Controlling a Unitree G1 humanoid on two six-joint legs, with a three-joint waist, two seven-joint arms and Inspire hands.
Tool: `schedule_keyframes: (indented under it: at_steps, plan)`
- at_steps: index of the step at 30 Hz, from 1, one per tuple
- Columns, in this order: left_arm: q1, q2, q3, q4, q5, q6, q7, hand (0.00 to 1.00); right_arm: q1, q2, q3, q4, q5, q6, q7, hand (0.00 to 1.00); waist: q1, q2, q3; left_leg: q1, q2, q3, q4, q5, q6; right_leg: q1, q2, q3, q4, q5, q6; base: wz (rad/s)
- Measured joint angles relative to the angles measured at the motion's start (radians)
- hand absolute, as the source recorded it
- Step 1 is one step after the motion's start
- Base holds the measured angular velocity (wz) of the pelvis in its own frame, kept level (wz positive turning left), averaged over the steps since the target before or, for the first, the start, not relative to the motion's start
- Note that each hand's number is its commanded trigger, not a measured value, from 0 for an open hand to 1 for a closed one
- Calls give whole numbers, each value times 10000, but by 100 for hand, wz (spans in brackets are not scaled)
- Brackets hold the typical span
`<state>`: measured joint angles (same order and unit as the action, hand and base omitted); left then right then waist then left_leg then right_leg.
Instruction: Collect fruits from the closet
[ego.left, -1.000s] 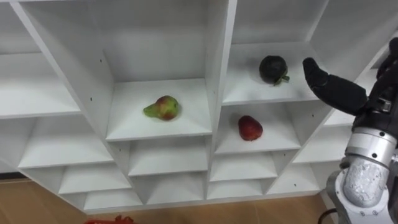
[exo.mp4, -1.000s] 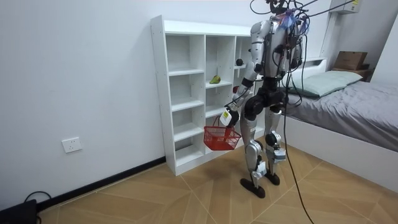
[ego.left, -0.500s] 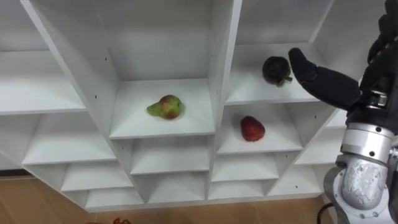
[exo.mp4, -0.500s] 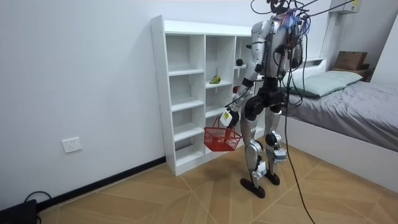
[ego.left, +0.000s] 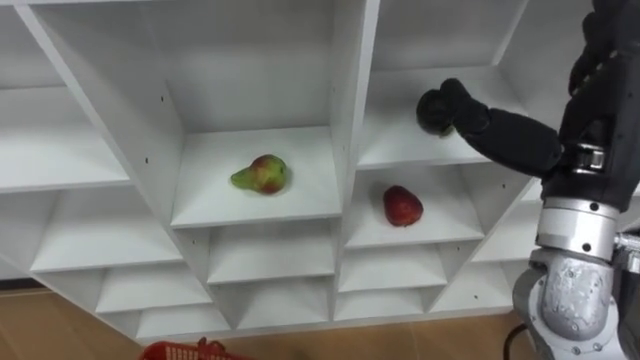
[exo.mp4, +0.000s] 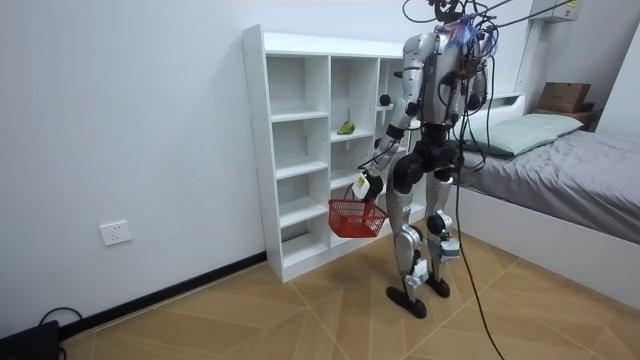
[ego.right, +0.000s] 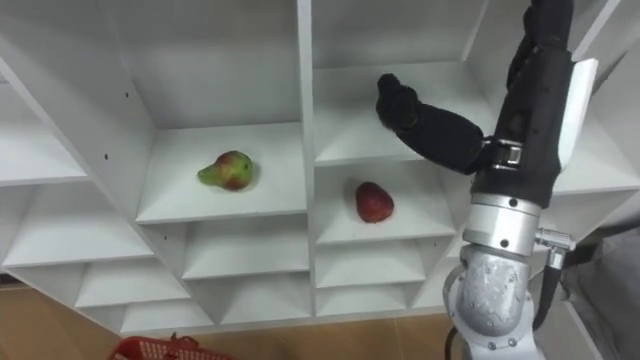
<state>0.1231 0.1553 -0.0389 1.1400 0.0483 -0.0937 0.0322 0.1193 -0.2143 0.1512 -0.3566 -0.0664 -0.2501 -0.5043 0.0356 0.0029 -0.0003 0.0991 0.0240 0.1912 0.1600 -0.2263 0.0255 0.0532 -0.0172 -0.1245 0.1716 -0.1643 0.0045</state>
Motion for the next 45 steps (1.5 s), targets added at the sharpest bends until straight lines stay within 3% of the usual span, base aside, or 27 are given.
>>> schedule_keyframes:
  at_steps: [7,9,11,22,29,35,41,45]
  plan:
    - [-1,-1,-18,0,32,27,21,100,-6,46,160,1485,115,-68,412,0,3,26,27,-21,10,-19,-29,-2,-1,-16,0,-33,149,8,-11,0]
    - [2,-26,-54,1,39,27,26,100,11,63,324,2074,371,289,651,0,10,-20,12,-78,3,-33,9,-1,-1,-45,-12,-60,149,13,-18,2]
    - [3,-26,-54,0,38,28,35,100,11,65,351,2250,494,340,749,0,24,-11,2,-144,0,-49,24,-1,-1,-96,-15,-85,148,13,-17,2]
    - [-50,-63,-66,-187,101,32,-40,100,-15,61,435,2532,1113,337,1007,0,268,11,-7,-243,-9,-61,58,9,-9,-166,-24,-311,107,15,-19,1]
    - [94,-80,-62,-255,79,0,83,100,-15,37,427,2749,1130,335,984,0,276,100,40,-195,-9,-138,39,9,-7,-16,-65,-418,-29,18,-8,2]
    - [229,-88,-54,-255,117,0,102,100,-15,29,427,2699,1130,324,817,0,271,160,-25,-196,-6,-155,26,9,-8,-16,-59,-434,-12,18,-9,0]
    - [300,-88,-37,-253,116,0,263,100,-15,31,377,2684,1124,317,595,0,272,78,-65,-230,-21,-297,35,10,-6,-2,-76,-550,-14,18,-8,5]
    - [299,-88,-5,-252,120,2,262,100,-111,36,195,2685,1101,317,490,0,404,4,-26,-245,-29,-309,49,13,-2,2,-82,-553,-31,18,-8,0]
